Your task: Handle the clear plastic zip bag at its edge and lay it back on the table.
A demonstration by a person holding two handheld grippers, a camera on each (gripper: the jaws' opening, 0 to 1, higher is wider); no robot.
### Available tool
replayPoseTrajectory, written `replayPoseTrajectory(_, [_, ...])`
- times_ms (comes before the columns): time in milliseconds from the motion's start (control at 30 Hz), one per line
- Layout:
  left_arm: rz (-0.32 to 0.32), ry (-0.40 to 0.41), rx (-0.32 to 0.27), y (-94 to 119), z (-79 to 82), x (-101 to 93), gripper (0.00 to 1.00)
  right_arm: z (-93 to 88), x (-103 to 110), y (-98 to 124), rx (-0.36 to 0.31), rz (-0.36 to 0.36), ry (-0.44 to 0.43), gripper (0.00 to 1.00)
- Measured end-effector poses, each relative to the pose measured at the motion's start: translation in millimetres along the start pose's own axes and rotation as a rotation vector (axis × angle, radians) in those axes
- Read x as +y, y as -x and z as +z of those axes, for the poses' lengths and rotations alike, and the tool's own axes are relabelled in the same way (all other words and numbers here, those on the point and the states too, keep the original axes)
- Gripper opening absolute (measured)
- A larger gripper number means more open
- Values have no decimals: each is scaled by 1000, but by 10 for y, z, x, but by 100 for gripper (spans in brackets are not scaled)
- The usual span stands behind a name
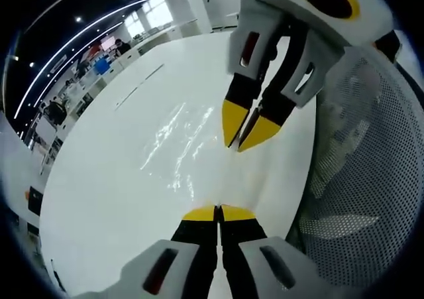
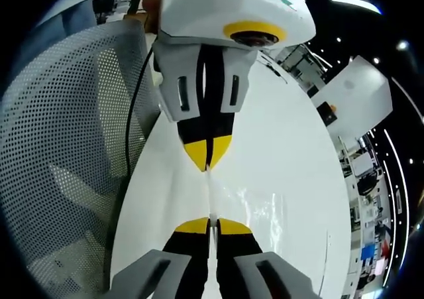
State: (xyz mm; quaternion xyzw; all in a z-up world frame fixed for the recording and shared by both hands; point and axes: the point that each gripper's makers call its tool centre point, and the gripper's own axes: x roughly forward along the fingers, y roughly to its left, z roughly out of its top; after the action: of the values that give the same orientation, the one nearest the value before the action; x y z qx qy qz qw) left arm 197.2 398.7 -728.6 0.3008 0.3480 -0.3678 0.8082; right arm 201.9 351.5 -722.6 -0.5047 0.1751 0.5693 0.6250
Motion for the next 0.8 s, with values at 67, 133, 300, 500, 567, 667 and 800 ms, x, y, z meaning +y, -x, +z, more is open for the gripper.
replayPoseTrajectory(67, [3, -3, 8, 6, -19, 3, 0, -5, -1, 1, 2, -2, 1, 0])
replayPoseTrajectory(133, [7, -4, 14, 12, -32, 11, 0, -13, -1, 4, 3, -2, -2, 0])
replayPoseTrajectory(300, [11, 8, 17, 3, -68, 38, 0, -34, -6, 21, 5, -5, -3, 0])
replayPoseTrajectory(500, [21, 14, 26, 12, -91, 52, 0, -44, -5, 31, 11, -7, -5, 0])
replayPoseTrajectory(567, [26, 18, 33, 24, -111, 60, 0, -50, -4, 33, 14, -7, -6, 0])
replayPoseTrajectory(667, [32, 26, 39, 33, -139, 84, 0, -60, -10, 41, 16, -9, -10, 0])
replayPoseTrajectory(800, [37, 29, 42, 29, -161, 105, 0, -59, -21, 45, 17, -12, -15, 0])
